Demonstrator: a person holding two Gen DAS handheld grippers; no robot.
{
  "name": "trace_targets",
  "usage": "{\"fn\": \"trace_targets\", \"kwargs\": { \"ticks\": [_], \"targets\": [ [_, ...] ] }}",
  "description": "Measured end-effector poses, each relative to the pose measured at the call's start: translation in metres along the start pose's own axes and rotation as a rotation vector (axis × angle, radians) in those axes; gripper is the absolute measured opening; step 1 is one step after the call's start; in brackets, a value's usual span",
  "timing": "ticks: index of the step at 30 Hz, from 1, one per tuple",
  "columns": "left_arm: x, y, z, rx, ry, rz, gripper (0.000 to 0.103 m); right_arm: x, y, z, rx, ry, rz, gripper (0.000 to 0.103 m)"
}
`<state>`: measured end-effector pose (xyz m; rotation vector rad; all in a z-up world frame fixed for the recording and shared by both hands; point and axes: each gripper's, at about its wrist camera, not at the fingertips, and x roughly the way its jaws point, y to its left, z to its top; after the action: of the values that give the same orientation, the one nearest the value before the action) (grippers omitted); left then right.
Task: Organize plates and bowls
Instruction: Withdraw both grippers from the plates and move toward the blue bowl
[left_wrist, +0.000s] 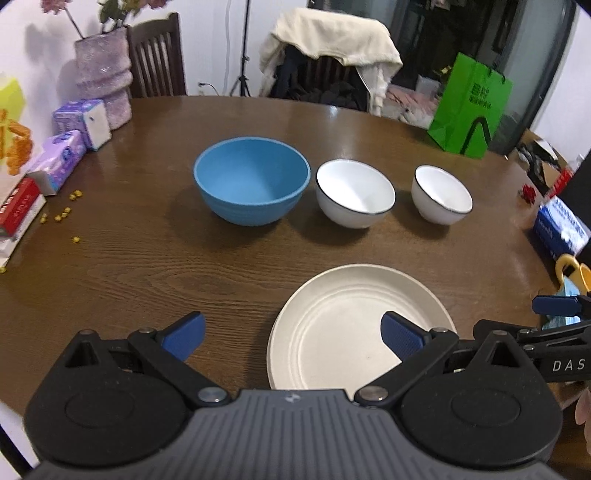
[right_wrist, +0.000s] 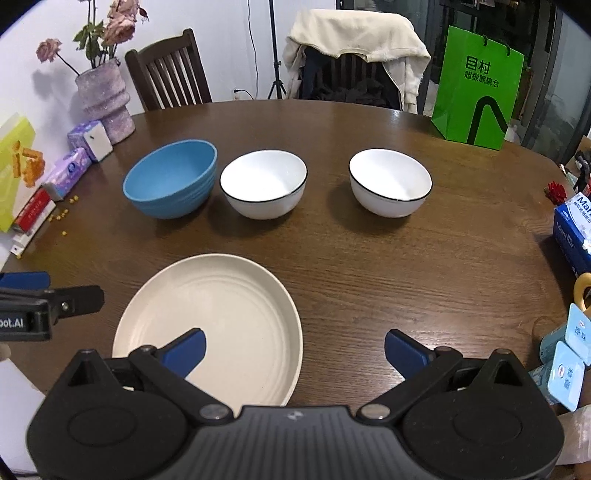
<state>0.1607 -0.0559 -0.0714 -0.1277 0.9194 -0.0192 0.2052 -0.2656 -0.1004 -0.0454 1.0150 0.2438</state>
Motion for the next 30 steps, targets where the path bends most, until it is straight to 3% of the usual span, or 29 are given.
{"fn": "trace_targets", "kwargs": {
  "ticks": [9,14,30],
  "targets": [
    [-0.033,-0.003,0.008,-0.107,-0.062,0.029,0.103,-0.022,-0.001,0.016,-0.032,-0.031,0.032,0.103],
    [-0.035,0.002,0.024,-0.084,-0.089,0.012,0.103,-0.027,0.006,0.020,-0.003,-0.034,0.023,0.103],
    [-0.009,0.058,0.086,-0.026,-0.073,-0.016,0.103,0.000,0.050,0.058,0.121,-0.030,0.003,0.099]
  ]
}}
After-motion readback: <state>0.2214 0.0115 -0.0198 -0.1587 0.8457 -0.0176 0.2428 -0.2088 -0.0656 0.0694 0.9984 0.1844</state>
